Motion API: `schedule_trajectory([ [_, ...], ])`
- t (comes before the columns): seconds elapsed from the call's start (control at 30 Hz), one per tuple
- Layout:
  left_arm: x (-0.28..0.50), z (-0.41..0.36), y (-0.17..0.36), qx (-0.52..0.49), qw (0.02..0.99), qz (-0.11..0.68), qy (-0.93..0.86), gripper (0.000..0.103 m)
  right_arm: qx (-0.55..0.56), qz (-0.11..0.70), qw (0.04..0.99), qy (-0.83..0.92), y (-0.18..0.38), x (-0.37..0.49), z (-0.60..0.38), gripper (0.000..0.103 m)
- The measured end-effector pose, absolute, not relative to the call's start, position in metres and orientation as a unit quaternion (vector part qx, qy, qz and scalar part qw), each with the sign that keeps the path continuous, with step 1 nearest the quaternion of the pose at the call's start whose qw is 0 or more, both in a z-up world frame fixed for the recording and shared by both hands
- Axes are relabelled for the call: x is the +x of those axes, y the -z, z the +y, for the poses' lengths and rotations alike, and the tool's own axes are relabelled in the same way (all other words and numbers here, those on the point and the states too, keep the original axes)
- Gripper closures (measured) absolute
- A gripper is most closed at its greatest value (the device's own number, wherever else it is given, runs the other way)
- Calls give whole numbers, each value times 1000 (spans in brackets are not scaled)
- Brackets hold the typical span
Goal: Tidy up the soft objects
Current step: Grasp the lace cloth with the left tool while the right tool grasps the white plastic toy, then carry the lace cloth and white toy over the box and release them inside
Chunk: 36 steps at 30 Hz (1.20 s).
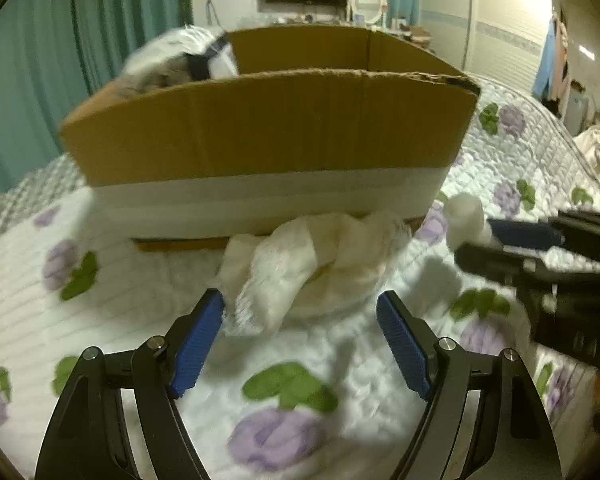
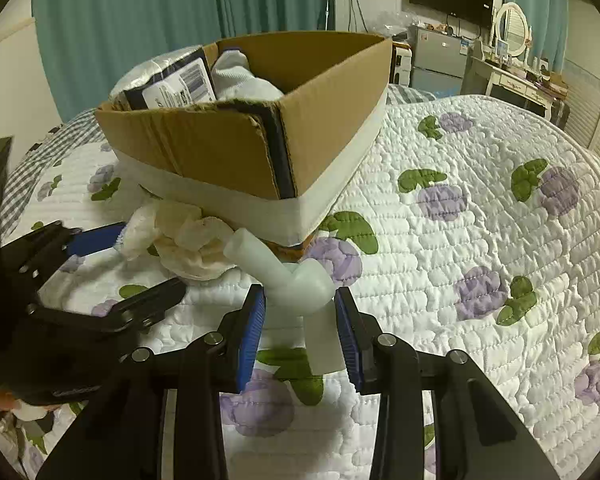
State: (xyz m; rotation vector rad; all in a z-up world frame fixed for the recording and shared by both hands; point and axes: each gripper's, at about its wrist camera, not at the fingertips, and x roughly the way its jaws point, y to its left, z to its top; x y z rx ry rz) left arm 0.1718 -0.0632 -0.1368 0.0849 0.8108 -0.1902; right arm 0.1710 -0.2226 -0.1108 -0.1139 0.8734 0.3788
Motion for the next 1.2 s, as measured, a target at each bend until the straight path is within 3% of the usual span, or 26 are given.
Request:
schedule_trajectory([
  [0.3,205,-65,146,16,908,405,108,28,-43,431,884,-176,115,181,-227,68],
  [0.37,206,-67,147,21,909,402,111,47,-42,431,884,-175,115,181,-228,68],
  [0.57,199,-72,141,44,909,396,121,71,-53,430,885,-174,116,179,-226,67],
  [0.97,150,-65,99,49,923,364,114,73,-71,399,899,-166,98,154,-223,68],
  [1.2,118,-61,60,52,927,353,119,73,-72,370,911,-167,58,121,-218,68],
])
